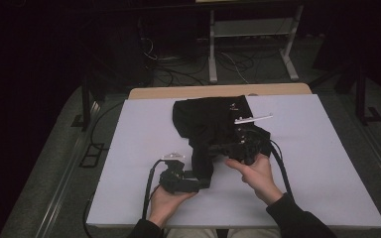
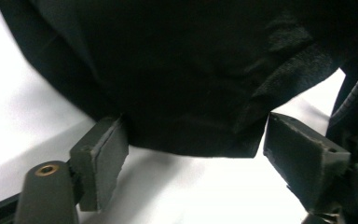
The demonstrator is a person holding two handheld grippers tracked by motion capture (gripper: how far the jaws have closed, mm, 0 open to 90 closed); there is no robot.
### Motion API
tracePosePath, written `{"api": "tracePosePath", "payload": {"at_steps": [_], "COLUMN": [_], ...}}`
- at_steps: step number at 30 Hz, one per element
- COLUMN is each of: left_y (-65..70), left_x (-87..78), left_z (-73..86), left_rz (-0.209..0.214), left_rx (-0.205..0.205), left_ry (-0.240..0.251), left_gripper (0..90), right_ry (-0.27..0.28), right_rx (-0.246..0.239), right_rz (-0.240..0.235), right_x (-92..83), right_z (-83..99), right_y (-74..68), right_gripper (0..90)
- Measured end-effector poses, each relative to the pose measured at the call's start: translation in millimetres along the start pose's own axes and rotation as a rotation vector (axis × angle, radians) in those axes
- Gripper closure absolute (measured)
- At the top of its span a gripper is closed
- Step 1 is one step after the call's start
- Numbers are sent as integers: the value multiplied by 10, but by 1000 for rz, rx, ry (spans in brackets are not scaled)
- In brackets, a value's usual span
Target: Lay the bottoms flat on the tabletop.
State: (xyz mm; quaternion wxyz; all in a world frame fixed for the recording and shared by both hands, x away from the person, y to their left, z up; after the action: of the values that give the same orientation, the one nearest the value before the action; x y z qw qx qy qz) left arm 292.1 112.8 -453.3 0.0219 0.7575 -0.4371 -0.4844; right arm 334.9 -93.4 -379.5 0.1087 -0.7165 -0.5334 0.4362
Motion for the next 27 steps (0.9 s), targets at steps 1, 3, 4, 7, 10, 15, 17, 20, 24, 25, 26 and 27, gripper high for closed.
{"api": "tracePosePath", "payload": {"at_steps": [1, 3, 4, 7, 10, 15, 17, 20, 24, 25, 26, 27], "left_y": [0, 3, -6, -70, -175, -222, -222, -193, -140, -132, -132, -116], "left_x": [0, -4, -9, -20, -59, -114, -167, -241, -399, -441, -441, -504], "left_z": [0, 5, 9, 6, 0, 9, 11, -2, -10, 2, 2, 45], "left_rz": [0, -34, -48, -82, -89, -94, -79, -72, -111, -114, -114, -114], "left_rx": [0, -3, -6, -24, -58, -66, -61, -32, 48, 71, 71, 102], "left_ry": [0, 4, 9, 5, 29, 39, 35, 19, -18, -27, -27, -53], "left_gripper": [258, 361, 361, 521, 631, 822, 861, 866, 865, 865, 864, 864], "right_ry": [1, 1, 2, 8, 12, 22, 23, 22, 8, -1, -13, -27], "right_rx": [-2, -5, -5, -2, -5, -6, -6, -1, 17, 19, 24, 25], "right_rz": [-1, -3, -4, -23, -19, -10, 6, 35, 44, 48, 50, 51], "right_x": [13, 20, 24, 12, -16, -73, -118, -173, -254, -268, -277, -278], "right_z": [-10, -15, -18, -15, -13, -12, -5, 19, 100, 128, 159, 194], "right_y": [-8, -15, -20, -51, -61, -46, -23, 23, 85, 98, 107, 115], "right_gripper": [866, 865, 866, 865, 867, 867, 868, 868, 870, 870, 870, 870]}}
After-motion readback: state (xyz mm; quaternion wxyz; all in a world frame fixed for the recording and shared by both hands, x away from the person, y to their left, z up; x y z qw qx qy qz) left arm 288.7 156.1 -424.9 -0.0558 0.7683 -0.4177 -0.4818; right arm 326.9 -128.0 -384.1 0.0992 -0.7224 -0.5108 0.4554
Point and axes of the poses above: each handheld gripper's, and its own axes: x roughly forward along the jaws, z roughly out of its underside, y roughly to its right, the point moved 2 cm from there along x, roughly forward along the jaws, and after that the axes turned 12 degrees about -y, right-handed, at the moved point
